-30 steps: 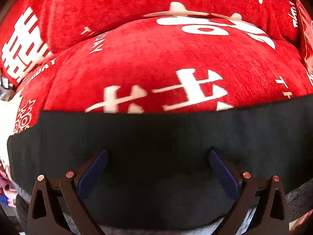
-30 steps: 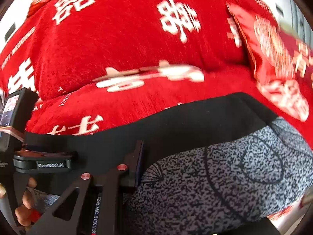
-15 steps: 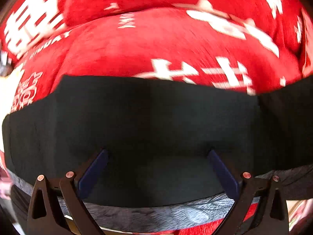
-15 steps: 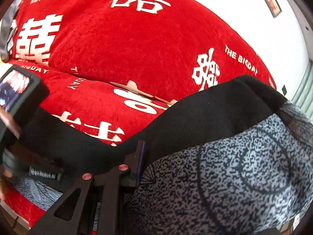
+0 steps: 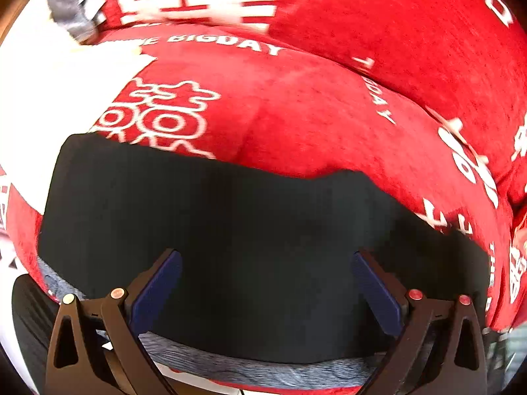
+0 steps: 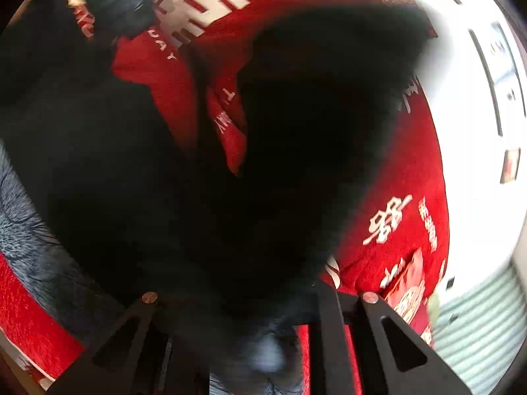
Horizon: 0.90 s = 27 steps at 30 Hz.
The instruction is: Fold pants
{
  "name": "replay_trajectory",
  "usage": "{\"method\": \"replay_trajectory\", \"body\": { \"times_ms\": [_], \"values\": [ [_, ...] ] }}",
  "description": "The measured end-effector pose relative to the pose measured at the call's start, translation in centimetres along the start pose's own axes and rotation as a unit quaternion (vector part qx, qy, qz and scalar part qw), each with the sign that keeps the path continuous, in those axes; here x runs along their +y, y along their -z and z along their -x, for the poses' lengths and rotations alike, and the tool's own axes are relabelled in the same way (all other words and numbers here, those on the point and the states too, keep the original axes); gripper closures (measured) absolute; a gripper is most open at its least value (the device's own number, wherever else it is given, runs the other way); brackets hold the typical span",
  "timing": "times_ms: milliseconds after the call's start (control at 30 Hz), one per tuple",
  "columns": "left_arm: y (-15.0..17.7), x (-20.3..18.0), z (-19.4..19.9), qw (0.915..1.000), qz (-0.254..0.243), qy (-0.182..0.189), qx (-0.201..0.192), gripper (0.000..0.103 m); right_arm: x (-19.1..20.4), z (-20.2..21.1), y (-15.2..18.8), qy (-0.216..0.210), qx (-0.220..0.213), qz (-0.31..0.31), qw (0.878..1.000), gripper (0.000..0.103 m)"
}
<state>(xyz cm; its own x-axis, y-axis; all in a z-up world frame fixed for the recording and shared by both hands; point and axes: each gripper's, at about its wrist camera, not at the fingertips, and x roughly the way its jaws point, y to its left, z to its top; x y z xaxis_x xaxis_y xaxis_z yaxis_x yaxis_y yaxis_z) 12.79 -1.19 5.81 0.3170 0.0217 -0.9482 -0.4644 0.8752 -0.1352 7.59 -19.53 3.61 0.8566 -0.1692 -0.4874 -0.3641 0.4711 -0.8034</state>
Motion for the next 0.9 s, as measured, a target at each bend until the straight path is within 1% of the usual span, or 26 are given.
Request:
{"method": "replay_trajectory", "body": {
  "times_ms": [33,67,133,233,333,400,467,500,567,633,700,733,767,800,833,867,900],
  "values": [
    [-0.1,0.6,0.0,1.0,0.006,-0.001,0.001,0.0,1.5,-0.2,-0.1,0.007,0.002,0.029,1.0,0.085],
    [-0.1,0.7,-0.1,1.0,0.008,0.0,0.002,0.0,2.5,-0.3,-0.1,0.013,0.003,0.045,0.999,0.085],
    [-0.1,0.9,-0.3,1.0,0.006,0.003,0.004,0.0,3.8,-0.6,0.2,0.019,0.012,0.058,0.998,0.085],
    [0.6,0.3,-0.3,0.9995,-0.017,0.022,0.014,0.0,3.9,-0.6,0.3,0.027,0.012,0.061,0.998,0.085],
    [1.3,-1.9,-0.4,0.9976,-0.057,0.036,0.016,0.0,4.1,-0.4,0.1,0.035,0.013,0.074,0.997,0.085],
    [1.5,-3.0,-0.4,0.9968,-0.071,0.035,0.011,0.0,3.9,-0.4,-0.2,0.042,0.011,0.066,0.997,0.085],
    [1.4,-3.4,-0.5,0.9966,-0.072,0.038,0.011,0.0,3.3,-0.4,-0.7,0.051,0.014,0.049,0.997,0.085],
    [1.3,-3.5,-0.6,0.9964,-0.073,0.039,0.017,0.0,3.2,-0.4,-0.9,0.045,0.016,0.041,0.998,0.085],
    [1.2,-3.6,-0.9,0.9962,-0.075,0.038,0.024,0.0,3.8,-0.3,-0.9,0.034,0.012,0.056,0.998,0.085],
    [1.3,-3.8,-1.0,0.9957,-0.08,0.038,0.026,0.0,4.7,-0.1,-0.2,0.041,0.008,0.079,0.996,0.083],
    [1.7,-4.5,-1.2,0.9947,-0.093,0.034,0.026,0.0,4.6,0.2,0.0,0.045,0.006,0.078,0.996,0.083],
    [1.9,-4.8,-1.4,0.9941,-0.101,0.03,0.028,0.0,4.3,0.3,0.0,0.041,0.008,0.075,0.996,0.081],
    [2.2,-5.2,-1.7,0.9932,-0.111,0.019,0.029,0.0,4.0,0.5,-0.1,0.037,0.013,0.071,0.997,0.077],
    [2.7,-5.8,-2.3,0.9914,-0.127,-0.007,0.031,0.0,3.8,0.3,-0.1,0.036,0.014,0.071,0.997,0.072],
    [3.1,-6.1,-2.8,0.9888,-0.142,-0.033,0.031,0.0,3.6,0.7,0.0,0.04,0.014,0.072,0.997,0.056],
    [3.5,-6.3,-3.5,0.9848,-0.156,-0.068,0.033,0.0,3.3,1.2,0.1,0.041,0.01,0.073,0.996,0.034],
    [3.8,-6.2,-3.9,0.9828,-0.162,-0.082,0.033,0.0,2.8,2.3,0.4,0.035,0.004,0.067,0.997,0.025]
  ]
}}
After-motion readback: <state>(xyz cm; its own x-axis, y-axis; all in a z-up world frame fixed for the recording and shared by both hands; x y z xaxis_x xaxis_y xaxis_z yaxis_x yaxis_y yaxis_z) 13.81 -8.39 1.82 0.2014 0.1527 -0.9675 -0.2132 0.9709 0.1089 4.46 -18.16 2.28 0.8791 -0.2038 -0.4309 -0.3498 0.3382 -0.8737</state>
